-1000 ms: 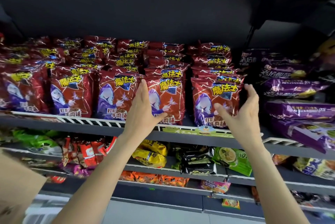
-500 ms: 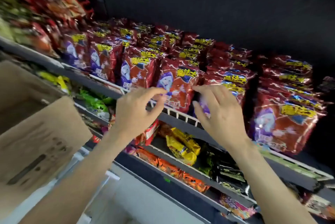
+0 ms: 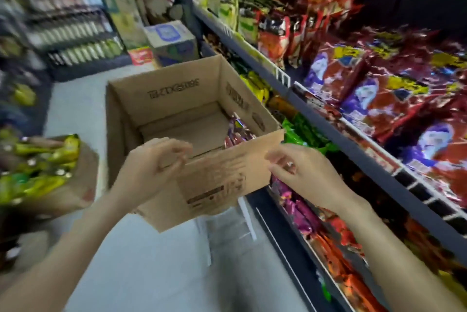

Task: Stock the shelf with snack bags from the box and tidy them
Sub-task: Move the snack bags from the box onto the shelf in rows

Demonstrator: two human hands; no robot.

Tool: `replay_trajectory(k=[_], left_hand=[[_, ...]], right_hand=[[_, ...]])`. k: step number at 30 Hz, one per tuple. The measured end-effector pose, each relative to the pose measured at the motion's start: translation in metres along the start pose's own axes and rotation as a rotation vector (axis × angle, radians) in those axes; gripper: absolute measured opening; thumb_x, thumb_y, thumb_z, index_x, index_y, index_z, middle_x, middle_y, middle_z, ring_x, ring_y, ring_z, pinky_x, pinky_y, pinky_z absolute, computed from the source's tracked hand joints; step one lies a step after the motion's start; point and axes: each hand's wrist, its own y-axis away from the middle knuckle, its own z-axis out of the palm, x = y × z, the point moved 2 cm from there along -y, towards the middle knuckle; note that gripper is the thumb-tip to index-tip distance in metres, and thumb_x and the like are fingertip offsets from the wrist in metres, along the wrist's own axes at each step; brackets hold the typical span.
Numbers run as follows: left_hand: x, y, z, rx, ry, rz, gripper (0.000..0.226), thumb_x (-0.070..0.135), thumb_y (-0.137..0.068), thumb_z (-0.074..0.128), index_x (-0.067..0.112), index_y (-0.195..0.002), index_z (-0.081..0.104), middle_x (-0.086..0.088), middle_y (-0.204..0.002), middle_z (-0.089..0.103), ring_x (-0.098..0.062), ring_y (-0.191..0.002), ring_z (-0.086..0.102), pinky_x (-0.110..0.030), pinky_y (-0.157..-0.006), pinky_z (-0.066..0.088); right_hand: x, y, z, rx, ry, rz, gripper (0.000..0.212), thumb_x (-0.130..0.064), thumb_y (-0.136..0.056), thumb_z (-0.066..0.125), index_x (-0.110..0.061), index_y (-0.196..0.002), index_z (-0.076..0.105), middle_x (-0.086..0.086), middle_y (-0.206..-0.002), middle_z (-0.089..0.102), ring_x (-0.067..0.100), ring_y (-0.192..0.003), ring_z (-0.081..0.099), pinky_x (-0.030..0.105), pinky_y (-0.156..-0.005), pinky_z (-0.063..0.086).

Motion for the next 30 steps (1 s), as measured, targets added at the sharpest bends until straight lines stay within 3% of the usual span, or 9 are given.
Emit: replay_trajectory(k=[4,7,10,14,18,22,25,30], left_hand=[[-0.079,-0.032,-0.006,-0.110,0.060,-0.094,0.025,0.039,-0.089,0.056,0.027,-0.110,0.063,0.017,-0.104,0.063,0.000,-0.096,0.059,-0.027,-0.082,0.051],[-0.123,-0.062,0.014,-0.225,-0.077,-0.068,0.030,0.027,-0.086,0.064,0.026,-0.116,0.060,0.010,-0.111,0.062,-0.009,-0.098,0.060,-0.032,-0.084,0.052],[-0.150,-0.089,0.049,-0.317,-0.203,-0.074,0.040,0.033,-0.085,0.064,0.024,-0.123,0.056,0.004,-0.119,0.059,-0.017,-0.109,0.055,-0.032,-0.085,0.048],[-0.172,-0.111,0.108,-0.416,-0.213,-0.103,0.053,0.039,-0.084,0.063,0.026,-0.132,0.045,0.004,-0.128,0.053,-0.015,-0.116,0.051,-0.032,-0.090,0.048],[-0.178,-0.128,0.164,-0.520,-0.168,-0.133,0.072,0.040,-0.083,0.065,0.022,-0.143,0.030,-0.003,-0.140,0.040,-0.019,-0.126,0.042,-0.030,-0.097,0.041],[-0.184,-0.146,0.220,-0.604,-0.077,-0.128,0.094,0.039,-0.076,0.073,0.019,-0.149,0.016,-0.008,-0.147,0.030,-0.024,-0.129,0.039,-0.035,-0.103,0.040],[-0.189,-0.159,0.256,-0.679,0.082,-0.155,0.104,0.032,-0.073,0.076,0.019,-0.150,0.007,-0.009,-0.152,0.022,-0.025,-0.136,0.029,-0.039,-0.110,0.032],[-0.195,-0.170,0.286,-0.739,0.240,-0.097,0.099,0.028,-0.070,0.077,0.023,-0.148,0.016,-0.007,-0.146,0.035,-0.022,-0.131,0.035,-0.041,-0.107,0.035]], right_hand=[[0.001,-0.089,0.033,-0.047,-0.009,-0.031,0.015,-0.027,-0.088,0.059,-0.024,-0.102,0.065,-0.007,-0.097,0.065,0.012,-0.087,0.061,0.038,-0.076,0.049],[0.017,-0.148,0.058,-0.106,0.095,-0.028,0.017,-0.026,-0.088,0.059,-0.022,-0.104,0.064,-0.001,-0.098,0.063,0.021,-0.093,0.061,0.039,-0.077,0.049],[0.040,-0.197,0.085,-0.219,0.173,0.002,0.024,-0.028,-0.088,0.058,-0.023,-0.112,0.060,0.003,-0.111,0.061,0.026,-0.105,0.058,0.037,-0.083,0.048],[0.063,-0.245,0.126,-0.346,0.251,0.051,0.046,-0.027,-0.091,0.058,-0.017,-0.134,0.046,0.008,-0.131,0.052,0.027,-0.117,0.054,0.039,-0.091,0.048],[0.083,-0.281,0.161,-0.473,0.300,0.146,0.064,-0.024,-0.089,0.062,-0.014,-0.144,0.030,0.017,-0.137,0.040,0.034,-0.121,0.049,0.043,-0.096,0.046],[0.103,-0.304,0.190,-0.593,0.301,0.252,0.069,-0.017,-0.091,0.059,-0.010,-0.146,0.018,0.024,-0.140,0.029,0.042,-0.125,0.039,0.047,-0.096,0.043],[0.112,-0.312,0.203,-0.628,0.296,0.286,0.071,-0.009,-0.091,0.055,-0.008,-0.147,0.012,0.025,-0.142,0.027,0.043,-0.123,0.042,0.045,-0.094,0.044],[0.126,-0.319,0.216,-0.624,0.282,0.308,0.067,-0.010,-0.095,0.047,-0.004,-0.149,0.007,0.026,-0.140,0.035,0.039,-0.126,0.040,0.045,-0.101,0.040]])
